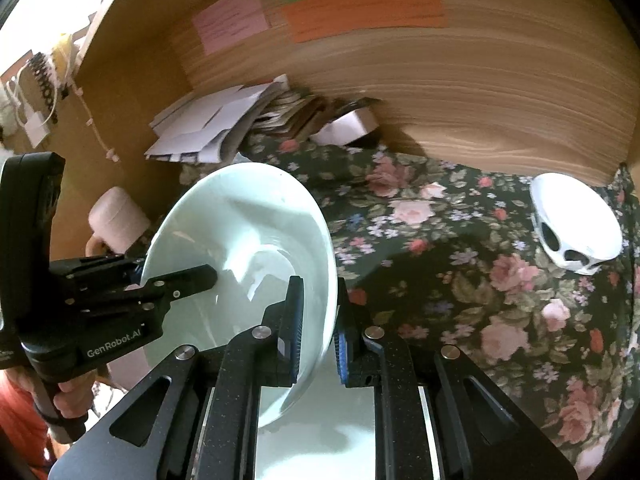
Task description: Organize plates and bowls
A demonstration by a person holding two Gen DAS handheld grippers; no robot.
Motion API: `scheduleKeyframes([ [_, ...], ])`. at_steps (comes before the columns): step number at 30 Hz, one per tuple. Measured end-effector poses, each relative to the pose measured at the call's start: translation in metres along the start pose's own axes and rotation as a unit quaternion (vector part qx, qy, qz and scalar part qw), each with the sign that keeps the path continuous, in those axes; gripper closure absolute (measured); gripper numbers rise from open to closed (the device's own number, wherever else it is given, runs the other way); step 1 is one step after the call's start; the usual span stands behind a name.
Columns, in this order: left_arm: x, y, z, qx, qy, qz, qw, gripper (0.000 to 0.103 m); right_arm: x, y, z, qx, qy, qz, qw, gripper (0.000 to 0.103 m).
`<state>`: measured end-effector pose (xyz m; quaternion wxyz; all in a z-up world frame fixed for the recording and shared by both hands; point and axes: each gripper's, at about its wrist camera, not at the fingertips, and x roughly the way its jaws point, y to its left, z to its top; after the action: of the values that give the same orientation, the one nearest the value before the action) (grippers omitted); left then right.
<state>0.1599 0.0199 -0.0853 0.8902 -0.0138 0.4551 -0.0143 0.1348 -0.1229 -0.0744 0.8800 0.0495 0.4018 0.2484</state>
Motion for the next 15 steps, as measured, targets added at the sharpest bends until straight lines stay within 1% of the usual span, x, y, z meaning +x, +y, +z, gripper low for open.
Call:
scheduleKeyframes([
  [9,-0.01,0.038,-0.027,-0.036,0.003,0.018,0.9992,0.08,0.021,0.035,-0.006,-0.021,0.017,0.027,0.999,0.09],
  [15,-0.019,0.061,-0.04,-0.055,0.004,0.028,0.9981,0.08,0.033,0.059,-0.009,-0.035,0.027,0.041,0.998,0.09],
])
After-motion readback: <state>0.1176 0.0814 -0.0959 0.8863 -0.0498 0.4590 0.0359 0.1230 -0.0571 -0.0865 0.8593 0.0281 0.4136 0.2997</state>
